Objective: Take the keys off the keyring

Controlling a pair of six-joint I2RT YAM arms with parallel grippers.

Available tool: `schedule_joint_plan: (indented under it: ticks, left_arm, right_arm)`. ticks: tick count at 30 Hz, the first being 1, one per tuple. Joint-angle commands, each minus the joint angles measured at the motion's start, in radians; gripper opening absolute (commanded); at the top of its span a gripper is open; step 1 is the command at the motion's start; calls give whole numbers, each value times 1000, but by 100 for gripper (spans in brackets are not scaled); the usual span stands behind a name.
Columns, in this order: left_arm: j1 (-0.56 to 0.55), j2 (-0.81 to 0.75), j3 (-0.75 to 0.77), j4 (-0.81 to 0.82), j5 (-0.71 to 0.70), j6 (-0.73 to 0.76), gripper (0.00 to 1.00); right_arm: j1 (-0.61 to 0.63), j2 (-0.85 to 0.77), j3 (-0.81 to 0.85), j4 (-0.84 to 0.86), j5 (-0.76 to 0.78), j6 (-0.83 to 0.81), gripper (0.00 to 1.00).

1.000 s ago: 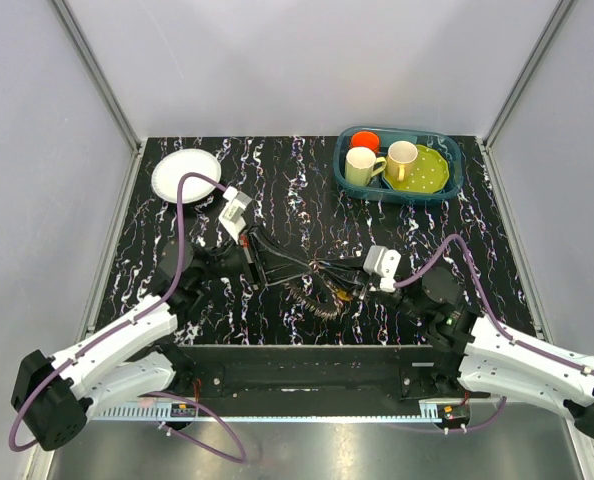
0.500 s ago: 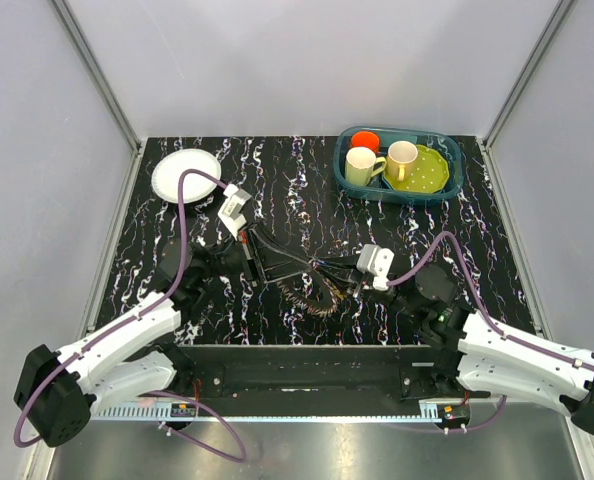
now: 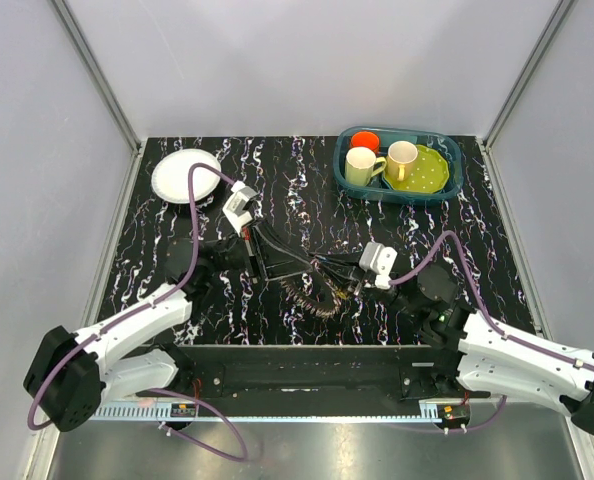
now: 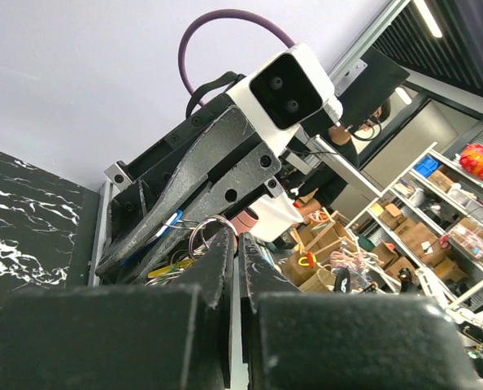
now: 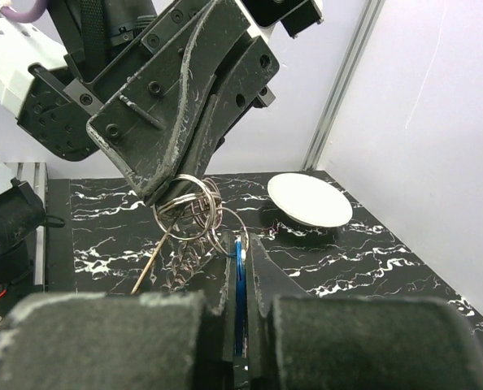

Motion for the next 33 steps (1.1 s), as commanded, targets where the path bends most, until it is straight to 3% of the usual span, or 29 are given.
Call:
schedule_joint_plan:
  ticks: [1,12,22,25,30,33]
  left_arm:
    - [-11,12,17,300,131,-121,0]
    - [-11,-17,23,34,171,58,0]
    - [-10,-57,153,-679,134,550,0]
    - [-11,-48,187,-821,87,655,0]
    - [-10,9,222,-840,54,670,1]
    - [-10,38,245,-832,42,670,7]
  right_arm:
    - [-13,11,47,-27,112,-32,0]
    - [-13,-21,127,-156,142,-132,0]
    - [-11,-15,239,-432,83,-321,0]
    - [-11,-31,245,-466,81,-333,0]
    - [-13,-27,271,-590,32,-319,0]
    - [-11,-18,280,-633,29,-292,0]
